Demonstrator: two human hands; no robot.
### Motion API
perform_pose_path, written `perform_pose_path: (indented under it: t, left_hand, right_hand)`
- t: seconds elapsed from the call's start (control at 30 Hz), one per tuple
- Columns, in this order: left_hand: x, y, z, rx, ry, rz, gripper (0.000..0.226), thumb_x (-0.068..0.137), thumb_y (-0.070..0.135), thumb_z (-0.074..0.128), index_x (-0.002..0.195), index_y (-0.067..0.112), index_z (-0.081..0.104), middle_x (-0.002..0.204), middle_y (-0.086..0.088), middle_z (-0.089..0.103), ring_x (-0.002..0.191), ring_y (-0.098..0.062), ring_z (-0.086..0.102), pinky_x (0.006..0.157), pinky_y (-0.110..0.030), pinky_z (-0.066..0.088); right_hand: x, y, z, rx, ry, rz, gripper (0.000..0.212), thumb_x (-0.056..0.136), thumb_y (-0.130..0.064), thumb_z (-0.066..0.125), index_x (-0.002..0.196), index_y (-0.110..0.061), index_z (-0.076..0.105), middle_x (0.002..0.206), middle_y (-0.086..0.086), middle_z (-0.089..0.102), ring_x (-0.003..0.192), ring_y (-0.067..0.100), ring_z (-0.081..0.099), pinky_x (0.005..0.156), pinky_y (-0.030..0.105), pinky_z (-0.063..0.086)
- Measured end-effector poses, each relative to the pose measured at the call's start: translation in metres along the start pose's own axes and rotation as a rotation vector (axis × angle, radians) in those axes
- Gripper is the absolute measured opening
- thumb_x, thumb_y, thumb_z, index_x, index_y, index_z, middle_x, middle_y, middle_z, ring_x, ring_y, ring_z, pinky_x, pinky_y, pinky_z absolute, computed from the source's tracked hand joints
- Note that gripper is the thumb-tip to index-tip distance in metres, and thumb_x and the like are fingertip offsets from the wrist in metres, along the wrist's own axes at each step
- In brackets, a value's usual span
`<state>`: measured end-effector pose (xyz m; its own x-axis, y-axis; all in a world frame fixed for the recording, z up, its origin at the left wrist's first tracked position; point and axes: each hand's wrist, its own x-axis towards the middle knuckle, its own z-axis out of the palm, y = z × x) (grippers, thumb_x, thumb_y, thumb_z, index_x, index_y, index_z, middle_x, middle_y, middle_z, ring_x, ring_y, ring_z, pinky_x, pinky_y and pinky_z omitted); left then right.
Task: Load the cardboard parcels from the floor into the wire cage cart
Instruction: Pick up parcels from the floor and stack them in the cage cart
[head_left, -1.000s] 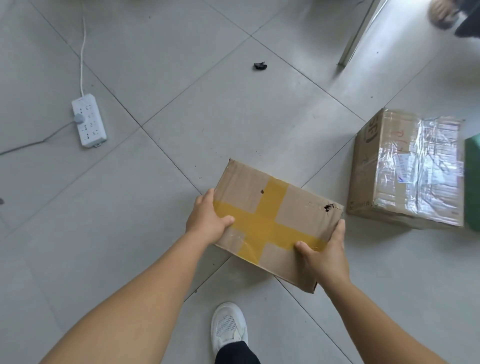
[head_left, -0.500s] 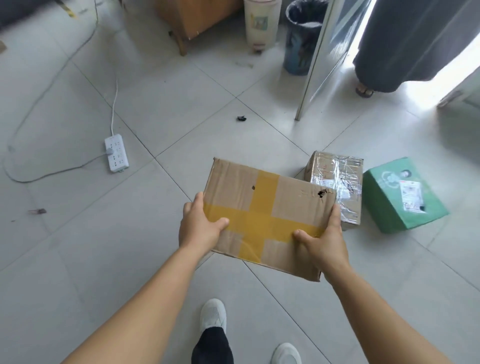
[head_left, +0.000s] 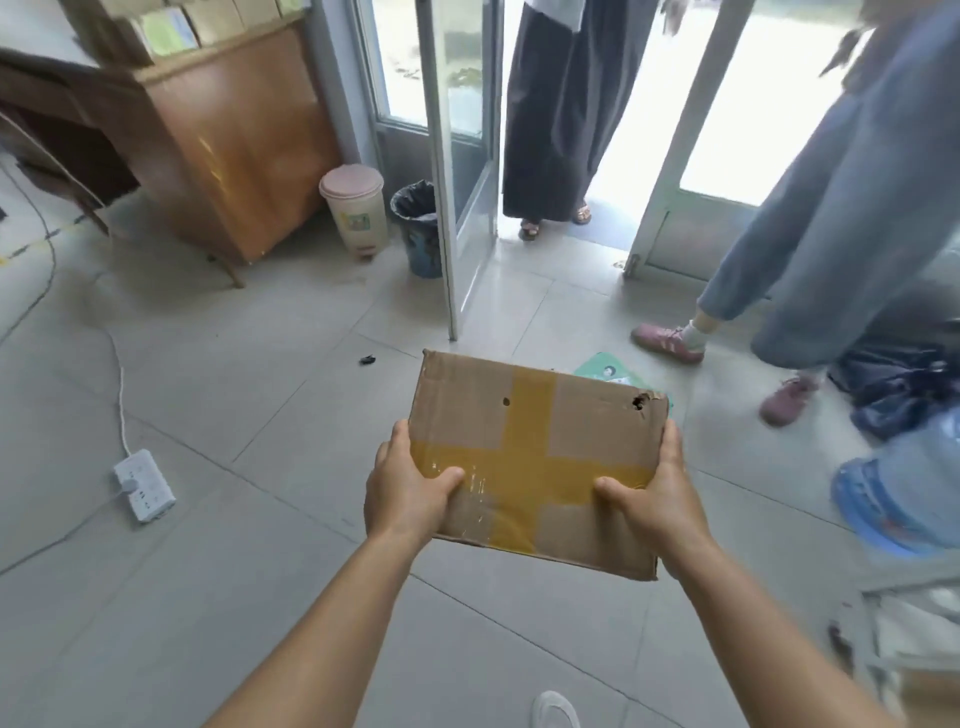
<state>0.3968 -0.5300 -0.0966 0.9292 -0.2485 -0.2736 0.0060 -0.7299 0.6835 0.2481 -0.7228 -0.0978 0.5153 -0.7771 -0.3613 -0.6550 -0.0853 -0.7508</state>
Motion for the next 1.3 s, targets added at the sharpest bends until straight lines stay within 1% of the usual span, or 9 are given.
perform_pose_path:
  t: [0.17, 0.37, 0.53, 0.67, 0.77, 0.87, 1.03, 1.17, 1.3]
  left_hand:
    - [-0.053, 0.045, -0.013, -0.030, -0.053, 0.197, 0.065, 0.078, 0.035, 0.074, 0.134, 0.027, 0.042, 0.126, 0.002, 0.054, 0.109, -0.023, 0.055, 0.088, -0.038, 0.050]
    - [-0.113, 0.104, -0.018, -0.080, -0.140, 0.428, 0.067, 0.079, 0.033, 0.075, 0.137, 0.026, 0.042, 0.123, 0.003, 0.053, 0.108, -0.020, 0.054, 0.090, -0.034, 0.048]
    - [-0.162, 0.156, -0.011, -0.108, -0.251, 0.583, 0.063, 0.080, 0.037, 0.074, 0.135, 0.029, 0.041, 0.123, 0.002, 0.055, 0.112, -0.024, 0.056, 0.095, -0.048, 0.051]
    - [-0.201, 0.197, 0.001, -0.124, -0.299, 0.701, 0.066, 0.081, 0.034, 0.074, 0.137, 0.026, 0.040, 0.123, 0.003, 0.052, 0.107, -0.019, 0.050, 0.097, -0.042, 0.048]
    - [-0.230, 0.226, 0.016, -0.122, -0.323, 0.792, 0.066, 0.081, 0.035, 0.074, 0.138, 0.025, 0.041, 0.116, 0.004, 0.051, 0.101, -0.017, 0.047, 0.094, -0.037, 0.045]
    - [-0.257, 0.257, 0.037, -0.119, -0.377, 0.873, 0.074, 0.079, 0.038, 0.075, 0.141, 0.024, 0.037, 0.124, 0.001, 0.054, 0.112, -0.024, 0.055, 0.093, -0.040, 0.048]
    - [-0.313, 0.306, 0.077, -0.148, -0.450, 0.962, 0.077, 0.076, 0.040, 0.076, 0.141, 0.026, 0.038, 0.120, 0.002, 0.056, 0.107, -0.023, 0.057, 0.090, -0.046, 0.053]
    - [-0.363, 0.341, 0.114, -0.149, -0.500, 1.016, 0.076, 0.079, 0.032, 0.076, 0.144, 0.021, 0.038, 0.124, -0.001, 0.055, 0.110, -0.023, 0.055, 0.095, -0.043, 0.049]
    - [-0.406, 0.375, 0.155, -0.140, -0.553, 1.066, 0.080, 0.076, 0.040, 0.076, 0.143, 0.024, 0.037, 0.127, -0.001, 0.054, 0.112, -0.024, 0.054, 0.097, -0.049, 0.048]
  right_hand:
    - [-0.064, -0.002, -0.068, 0.055, 0.148, 0.016, 0.108, 0.074, -0.025, 0.079, 0.151, -0.041, 0.006, 0.146, -0.002, 0.045, 0.123, 0.025, 0.051, 0.101, 0.043, 0.045]
    - [-0.142, -0.001, -0.146, 0.137, 0.332, -0.002, 0.107, 0.080, -0.019, 0.078, 0.154, -0.035, 0.001, 0.147, 0.002, 0.039, 0.129, 0.027, 0.044, 0.105, 0.046, 0.041]
    - [-0.199, 0.010, -0.208, 0.187, 0.502, 0.015, 0.111, 0.081, -0.021, 0.078, 0.156, -0.032, -0.003, 0.152, 0.002, 0.036, 0.133, 0.026, 0.042, 0.109, 0.043, 0.037]
    - [-0.236, 0.022, -0.254, 0.219, 0.615, 0.029, 0.110, 0.082, -0.023, 0.077, 0.155, -0.034, -0.004, 0.152, 0.003, 0.033, 0.133, 0.027, 0.041, 0.108, 0.045, 0.037]
    - [-0.260, 0.033, -0.288, 0.214, 0.699, 0.060, 0.108, 0.083, -0.026, 0.076, 0.154, -0.035, -0.005, 0.154, 0.002, 0.031, 0.135, 0.028, 0.040, 0.106, 0.045, 0.038]
    - [-0.280, 0.049, -0.323, 0.195, 0.789, 0.077, 0.109, 0.082, -0.031, 0.077, 0.155, -0.035, -0.004, 0.155, 0.001, 0.031, 0.135, 0.027, 0.040, 0.105, 0.044, 0.040]
    - [-0.310, 0.082, -0.381, 0.177, 0.927, 0.111, 0.110, 0.081, -0.032, 0.077, 0.155, -0.032, -0.004, 0.156, 0.003, 0.030, 0.136, 0.028, 0.040, 0.104, 0.043, 0.041]
    - [-0.332, 0.112, -0.429, 0.177, 1.012, 0.150, 0.110, 0.082, -0.030, 0.077, 0.156, -0.032, -0.004, 0.159, 0.001, 0.024, 0.140, 0.027, 0.036, 0.106, 0.042, 0.039]
    - [-0.350, 0.141, -0.474, 0.170, 1.077, 0.195, 0.110, 0.081, -0.032, 0.077, 0.156, -0.033, -0.005, 0.161, 0.000, 0.021, 0.143, 0.026, 0.032, 0.107, 0.042, 0.037]
